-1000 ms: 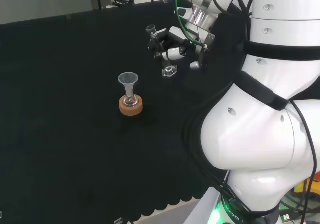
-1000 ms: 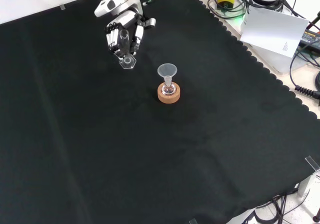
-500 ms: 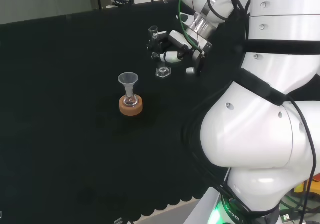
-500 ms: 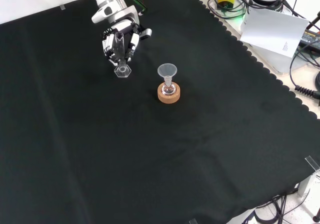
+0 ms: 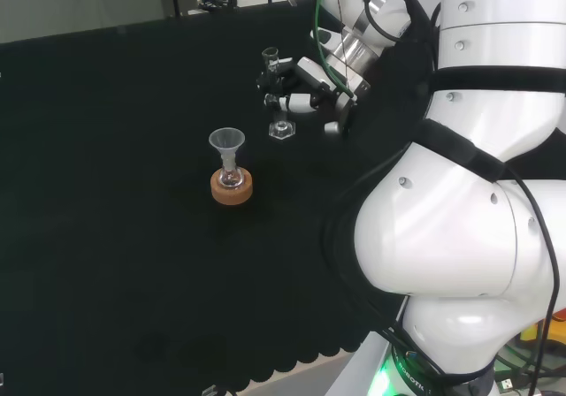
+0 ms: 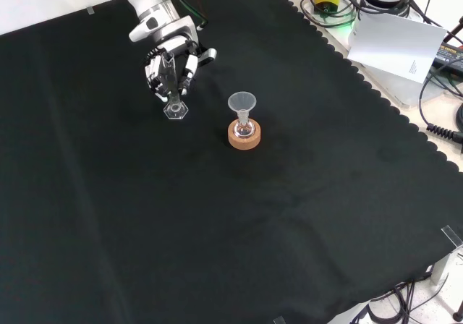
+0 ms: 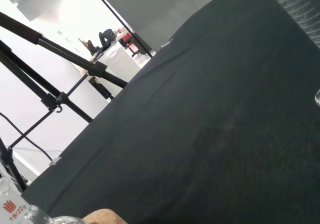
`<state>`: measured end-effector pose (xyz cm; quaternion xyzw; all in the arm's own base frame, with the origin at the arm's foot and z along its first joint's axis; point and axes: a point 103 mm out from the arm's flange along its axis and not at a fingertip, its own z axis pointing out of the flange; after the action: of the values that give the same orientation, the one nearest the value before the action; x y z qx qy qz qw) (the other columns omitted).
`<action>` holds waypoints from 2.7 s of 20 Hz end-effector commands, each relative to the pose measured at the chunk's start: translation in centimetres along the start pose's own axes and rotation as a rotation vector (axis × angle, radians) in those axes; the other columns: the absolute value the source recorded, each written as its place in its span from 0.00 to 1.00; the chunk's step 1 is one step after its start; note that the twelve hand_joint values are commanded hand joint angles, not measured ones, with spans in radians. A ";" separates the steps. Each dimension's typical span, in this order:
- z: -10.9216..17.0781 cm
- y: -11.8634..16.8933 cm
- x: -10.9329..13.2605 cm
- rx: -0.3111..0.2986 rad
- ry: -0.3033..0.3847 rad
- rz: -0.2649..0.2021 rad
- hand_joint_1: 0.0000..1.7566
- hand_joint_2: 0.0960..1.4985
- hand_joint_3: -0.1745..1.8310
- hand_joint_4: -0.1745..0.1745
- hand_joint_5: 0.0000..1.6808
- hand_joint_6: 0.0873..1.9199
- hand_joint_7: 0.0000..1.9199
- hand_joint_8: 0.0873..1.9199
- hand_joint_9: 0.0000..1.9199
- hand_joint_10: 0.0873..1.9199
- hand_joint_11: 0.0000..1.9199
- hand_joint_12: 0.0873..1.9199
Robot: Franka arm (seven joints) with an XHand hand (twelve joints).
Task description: Put the graduated cylinder back on the table.
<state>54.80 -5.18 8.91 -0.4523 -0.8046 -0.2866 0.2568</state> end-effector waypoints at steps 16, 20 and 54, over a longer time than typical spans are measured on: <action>1.3 0.2 -1.3 0.023 0.061 0.045 0.70 0.79 0.09 0.00 0.48 0.64 0.43 0.64 0.67 0.09 0.57 0.40; 1.4 0.0 -1.4 0.020 0.064 0.049 0.70 0.79 0.09 0.00 0.48 0.65 0.43 0.64 0.67 0.09 0.56 0.40; 0.2 -0.6 -1.3 0.040 0.068 0.034 0.69 0.76 0.00 0.22 0.47 0.39 0.41 0.30 0.60 0.10 0.52 0.47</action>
<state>54.84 -5.79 7.58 -0.4509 -0.7897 -0.2897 0.2985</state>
